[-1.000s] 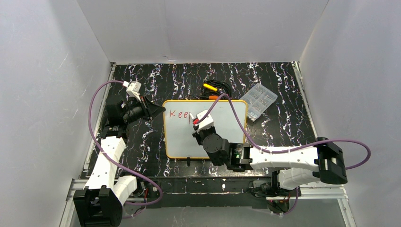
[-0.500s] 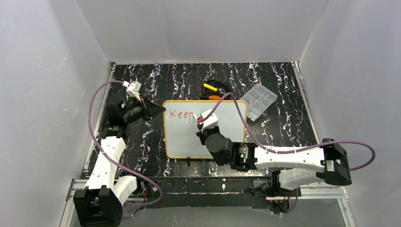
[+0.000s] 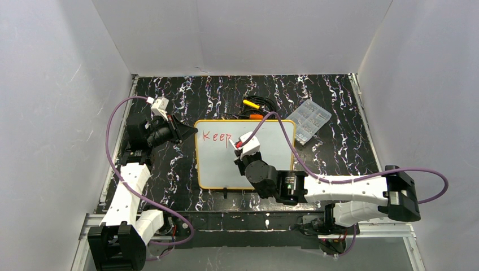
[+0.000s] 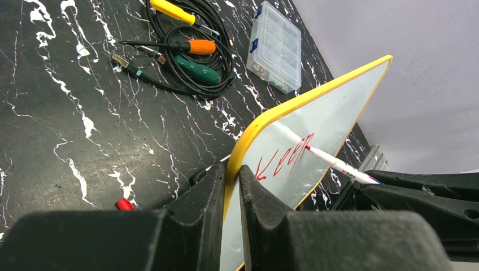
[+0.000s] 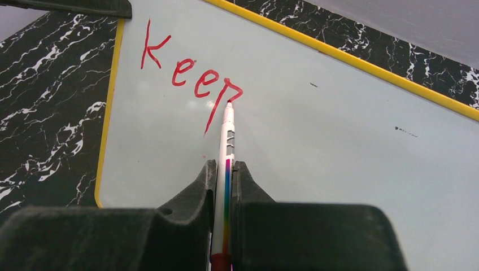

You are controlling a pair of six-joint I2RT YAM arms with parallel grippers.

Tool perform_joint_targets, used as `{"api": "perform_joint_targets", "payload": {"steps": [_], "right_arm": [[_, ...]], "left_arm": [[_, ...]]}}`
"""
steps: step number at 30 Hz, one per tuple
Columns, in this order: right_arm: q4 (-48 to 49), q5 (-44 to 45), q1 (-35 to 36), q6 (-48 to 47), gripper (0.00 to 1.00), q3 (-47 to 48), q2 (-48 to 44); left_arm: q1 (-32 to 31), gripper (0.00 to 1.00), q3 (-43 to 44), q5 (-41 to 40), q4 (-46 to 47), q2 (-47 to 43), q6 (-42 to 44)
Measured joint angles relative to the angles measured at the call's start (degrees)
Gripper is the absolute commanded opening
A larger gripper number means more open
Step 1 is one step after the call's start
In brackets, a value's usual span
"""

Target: Write a sentence on the whiteboard

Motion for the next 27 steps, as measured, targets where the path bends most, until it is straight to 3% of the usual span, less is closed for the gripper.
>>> {"api": "perform_joint_targets", "payload": {"steps": [19,27], "right_arm": [[2.78,-2.62,0.46,-1.77,0.01,0.0,2.16],[-0.31,-5.51,0.46,-2.29,0.01,-0.04,-3.98]], "left_arm": [[0.0,0.0,0.0,-0.04,-0.02,0.0,0.04],[0.0,0.0,0.0,-0.04,-0.02,0.0,0.04]]}}
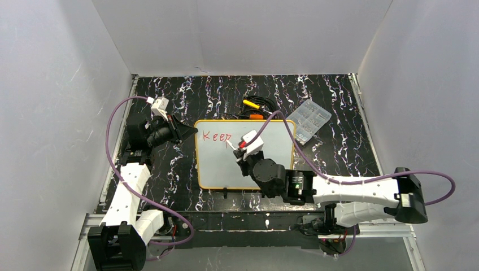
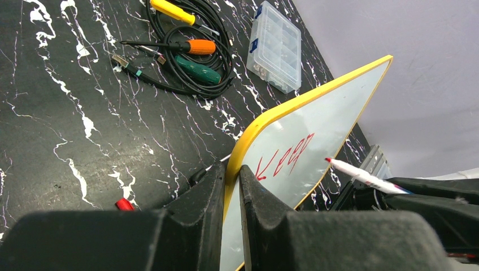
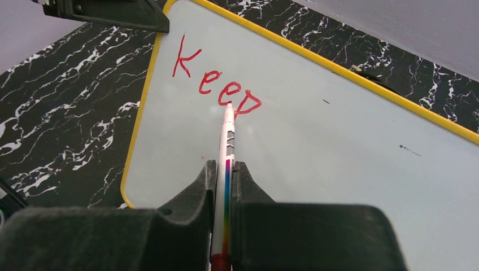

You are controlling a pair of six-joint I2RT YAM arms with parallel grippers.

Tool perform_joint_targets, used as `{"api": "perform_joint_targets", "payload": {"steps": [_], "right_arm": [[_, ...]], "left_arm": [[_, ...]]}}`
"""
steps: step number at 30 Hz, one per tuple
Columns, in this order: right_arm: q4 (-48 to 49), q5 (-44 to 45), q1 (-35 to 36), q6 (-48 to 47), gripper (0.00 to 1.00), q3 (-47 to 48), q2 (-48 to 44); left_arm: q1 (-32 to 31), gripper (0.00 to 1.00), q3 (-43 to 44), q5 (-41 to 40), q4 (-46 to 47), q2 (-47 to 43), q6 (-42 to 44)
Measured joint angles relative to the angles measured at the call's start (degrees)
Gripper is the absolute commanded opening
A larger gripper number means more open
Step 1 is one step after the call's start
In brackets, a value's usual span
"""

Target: Write a sentence on the whiteboard

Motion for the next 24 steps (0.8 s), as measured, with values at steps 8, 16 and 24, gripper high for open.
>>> {"api": "perform_joint_targets", "payload": {"steps": [8,16,24], "right_arm": [[-6.51,0.87,-0.09,1.25,0.01,0.0,-3.91],[-9.18,4.22,-0.26,1.22,0.01,0.0,-3.91],[-8.2,7.43,-1.11,-0.07,0.01,-0.04,-3.91]], "left_arm": [[0.0,0.0,0.0,0.0,-0.02,0.0,0.04],[0.0,0.0,0.0,0.0,-0.07,0.0,0.24],[0.0,0.0,0.0,-0.02,-0.2,0.0,0.44]]}}
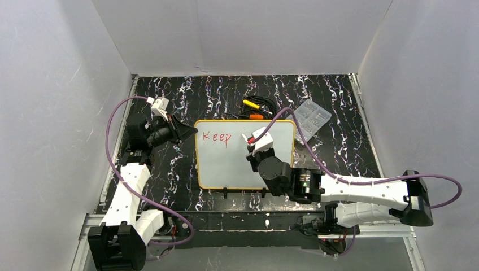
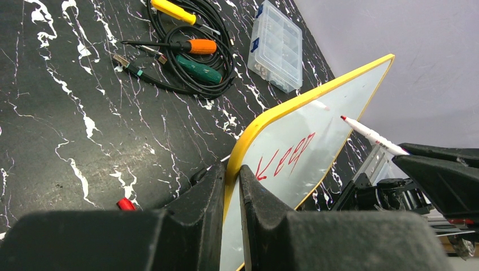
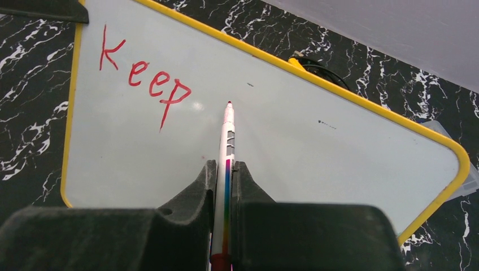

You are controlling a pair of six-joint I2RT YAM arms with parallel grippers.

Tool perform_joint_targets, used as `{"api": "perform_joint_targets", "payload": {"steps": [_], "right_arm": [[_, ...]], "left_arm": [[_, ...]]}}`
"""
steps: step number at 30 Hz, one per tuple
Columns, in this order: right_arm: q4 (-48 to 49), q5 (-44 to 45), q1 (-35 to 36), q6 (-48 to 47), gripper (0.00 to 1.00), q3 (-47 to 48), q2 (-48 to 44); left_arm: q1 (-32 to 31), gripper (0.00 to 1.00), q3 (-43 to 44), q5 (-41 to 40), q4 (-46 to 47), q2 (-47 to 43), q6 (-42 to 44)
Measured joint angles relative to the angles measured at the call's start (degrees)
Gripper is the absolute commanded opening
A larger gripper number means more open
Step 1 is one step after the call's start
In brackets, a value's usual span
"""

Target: Write a sentence on the whiteboard

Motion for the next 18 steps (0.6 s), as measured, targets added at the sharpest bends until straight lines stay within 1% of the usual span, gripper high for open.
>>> {"api": "perform_joint_targets", "payload": {"steps": [9,14,18], "right_arm": [[2.49,-0.42,-2.95,-0.9,0.01,-0.02,0.66],[1.84,-1.31,-2.95,0.09,0.01,-0.02,0.81],[-0.66,-2.67,-2.89,2.84,0.01,-0.26,0.46]], "left_arm": [[0.0,0.0,0.0,-0.04,-0.35,0.0,0.02],[0.0,0.0,0.0,-0.07,-0.44,0.0,0.02],[0.0,0.0,0.0,-0.13,-0.52,0.0,0.02]]}}
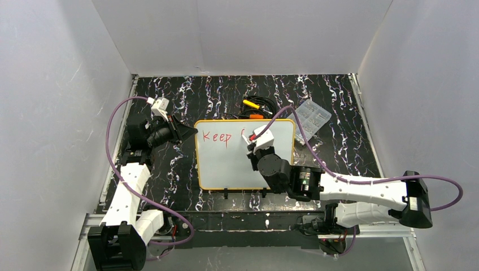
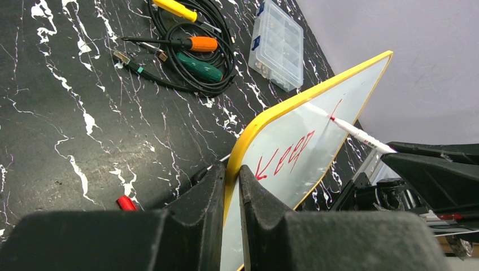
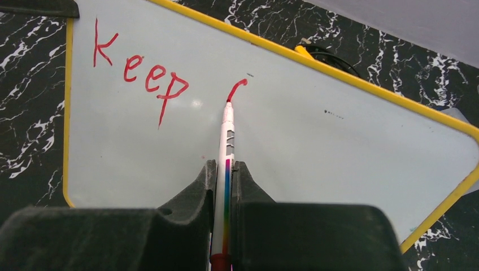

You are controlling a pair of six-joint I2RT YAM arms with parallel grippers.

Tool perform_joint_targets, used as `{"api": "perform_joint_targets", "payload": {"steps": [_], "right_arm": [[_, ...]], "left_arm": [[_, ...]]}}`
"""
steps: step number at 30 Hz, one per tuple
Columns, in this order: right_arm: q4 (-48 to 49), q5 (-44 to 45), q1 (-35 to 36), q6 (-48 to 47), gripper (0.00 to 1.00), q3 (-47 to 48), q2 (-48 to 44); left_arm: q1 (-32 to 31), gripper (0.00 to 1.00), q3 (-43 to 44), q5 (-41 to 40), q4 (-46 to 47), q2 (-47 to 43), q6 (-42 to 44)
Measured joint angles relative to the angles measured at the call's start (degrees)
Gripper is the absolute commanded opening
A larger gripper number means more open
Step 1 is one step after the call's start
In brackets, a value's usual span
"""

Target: Write a sentence on the whiteboard

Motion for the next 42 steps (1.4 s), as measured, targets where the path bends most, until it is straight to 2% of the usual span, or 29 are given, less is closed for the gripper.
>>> {"api": "perform_joint_targets", "payload": {"steps": [12,19,33,42], "right_arm": [[-6.05,-3.21,2.01,7.93,0.01,-2.23,-1.55],[-6.12,-2.97,2.43,8.13,0.01,-2.38,-1.6],[-0.37,0.26,2.64,4.85,0.01,-3.82,-1.75],[-1.42,1.01,2.75,6.25,0.01,-3.82,-1.88]], "left_arm": [[0.0,0.0,0.0,-0.04,-0.11,0.0,0.0],[0.0,0.0,0.0,0.0,-0.11,0.0,-0.02],[0.0,0.0,0.0,-0.02,-0.11,0.0,0.0],[0.0,0.0,0.0,-0.02,-0.11,0.0,-0.02]]}}
